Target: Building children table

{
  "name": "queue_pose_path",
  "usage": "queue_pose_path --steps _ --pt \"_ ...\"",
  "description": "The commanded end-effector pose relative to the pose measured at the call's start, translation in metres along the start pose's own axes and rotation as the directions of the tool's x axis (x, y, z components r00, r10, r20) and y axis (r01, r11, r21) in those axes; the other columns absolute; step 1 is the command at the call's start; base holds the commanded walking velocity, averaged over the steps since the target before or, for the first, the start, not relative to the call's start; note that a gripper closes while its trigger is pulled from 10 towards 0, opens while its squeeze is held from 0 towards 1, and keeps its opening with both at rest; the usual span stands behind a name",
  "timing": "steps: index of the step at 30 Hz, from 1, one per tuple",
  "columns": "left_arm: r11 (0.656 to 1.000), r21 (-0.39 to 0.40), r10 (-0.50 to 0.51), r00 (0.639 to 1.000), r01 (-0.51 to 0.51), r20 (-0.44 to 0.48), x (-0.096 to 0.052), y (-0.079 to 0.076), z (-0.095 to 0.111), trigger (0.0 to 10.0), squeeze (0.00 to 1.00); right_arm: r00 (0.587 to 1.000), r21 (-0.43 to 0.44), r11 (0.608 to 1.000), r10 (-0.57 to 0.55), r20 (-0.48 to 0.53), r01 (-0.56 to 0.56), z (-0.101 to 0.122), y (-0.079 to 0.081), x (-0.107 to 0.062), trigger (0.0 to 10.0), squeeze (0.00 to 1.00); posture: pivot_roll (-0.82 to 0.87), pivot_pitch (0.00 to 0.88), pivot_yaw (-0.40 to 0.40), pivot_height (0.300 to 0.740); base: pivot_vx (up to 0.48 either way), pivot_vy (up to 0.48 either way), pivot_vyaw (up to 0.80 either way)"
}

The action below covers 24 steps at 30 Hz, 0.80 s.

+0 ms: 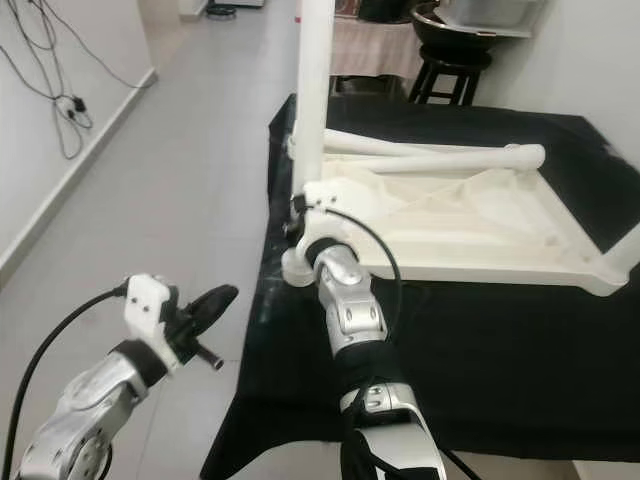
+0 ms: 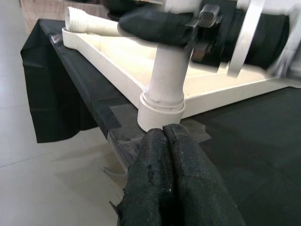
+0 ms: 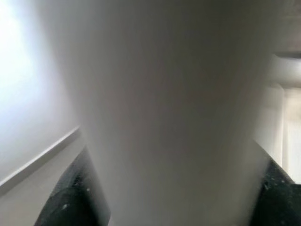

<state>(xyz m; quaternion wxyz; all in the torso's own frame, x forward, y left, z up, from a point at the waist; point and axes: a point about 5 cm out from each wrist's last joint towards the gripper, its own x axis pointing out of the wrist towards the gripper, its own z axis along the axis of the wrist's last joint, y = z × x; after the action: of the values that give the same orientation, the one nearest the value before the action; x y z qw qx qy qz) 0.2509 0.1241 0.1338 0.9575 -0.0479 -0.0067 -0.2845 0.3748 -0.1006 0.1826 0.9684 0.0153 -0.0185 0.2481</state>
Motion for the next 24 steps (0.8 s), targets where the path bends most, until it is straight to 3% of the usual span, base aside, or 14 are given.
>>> queue_pose_path --steps 1,4,8,18,19,20,21,23,24 --pt "1.000 -0.009 -0.001 1.000 0.001 -0.013 -0.001 -0.002 -0.003 10.0 0.00 0.987 -0.036 0.989 0.146 0.069 -0.144 0.021 -0.002 0.004 10.0 0.02 0.06 0.100 -0.057 0.740 0.000 0.000 0.00" --pt "1.000 -0.008 0.000 1.000 0.000 -0.013 -0.002 -0.002 -0.003 10.0 0.00 0.929 -0.142 0.918 0.366 -0.053 -0.370 0.019 -0.009 0.002 10.0 0.00 0.07 0.103 -0.061 0.740 0.000 0.000 0.00" --pt "1.000 -0.005 -0.002 1.000 0.002 -0.016 -0.003 -0.004 -0.003 10.0 0.00 0.887 -0.159 0.875 0.439 -0.139 -0.458 0.014 -0.013 -0.001 10.0 0.00 0.08 0.108 -0.072 0.740 0.000 0.000 0.00" --pt "1.000 0.002 0.003 1.000 -0.003 -0.019 -0.006 -0.006 -0.003 10.0 0.00 0.863 -0.083 0.863 0.486 -0.138 -0.499 0.012 -0.020 0.000 10.0 0.00 0.10 0.114 -0.071 0.740 0.000 0.000 0.00" --pt "1.000 0.002 0.001 1.000 -0.001 -0.021 -0.006 -0.007 -0.003 10.0 0.00 0.859 -0.069 0.861 0.492 -0.138 -0.504 0.012 -0.022 0.000 8.5 0.00 0.10 0.114 -0.071 0.740 0.000 0.000 0.00" --pt "1.000 0.001 0.000 1.000 0.000 -0.023 -0.006 -0.007 -0.004 10.0 0.00 0.856 -0.060 0.859 0.498 -0.136 -0.509 0.012 -0.023 -0.001 8.5 0.00 0.10 0.114 -0.071 0.740 0.000 0.000 0.00" --pt "1.000 0.001 -0.001 1.000 0.001 -0.024 -0.006 -0.007 -0.004 10.0 0.00 0.854 -0.053 0.857 0.503 -0.132 -0.513 0.013 -0.026 -0.001 2.0 0.00 0.10 0.114 -0.071 0.740 0.000 0.000 0.00" --pt "1.000 0.001 -0.001 1.000 0.001 -0.024 -0.006 -0.007 -0.004 10.0 0.00 0.854 -0.053 0.857 0.503 -0.132 -0.513 0.013 -0.026 -0.001 2.0 0.00 0.10 0.114 -0.071 0.740 0.000 0.000 0.00" --pt "1.000 -0.001 -0.002 1.000 0.002 -0.025 -0.007 -0.008 -0.004 10.0 0.00 0.856 -0.054 0.859 0.498 -0.136 -0.509 0.014 -0.029 -0.002 0.0 0.00 0.11 0.115 -0.074 0.740 0.000 0.000 0.00"
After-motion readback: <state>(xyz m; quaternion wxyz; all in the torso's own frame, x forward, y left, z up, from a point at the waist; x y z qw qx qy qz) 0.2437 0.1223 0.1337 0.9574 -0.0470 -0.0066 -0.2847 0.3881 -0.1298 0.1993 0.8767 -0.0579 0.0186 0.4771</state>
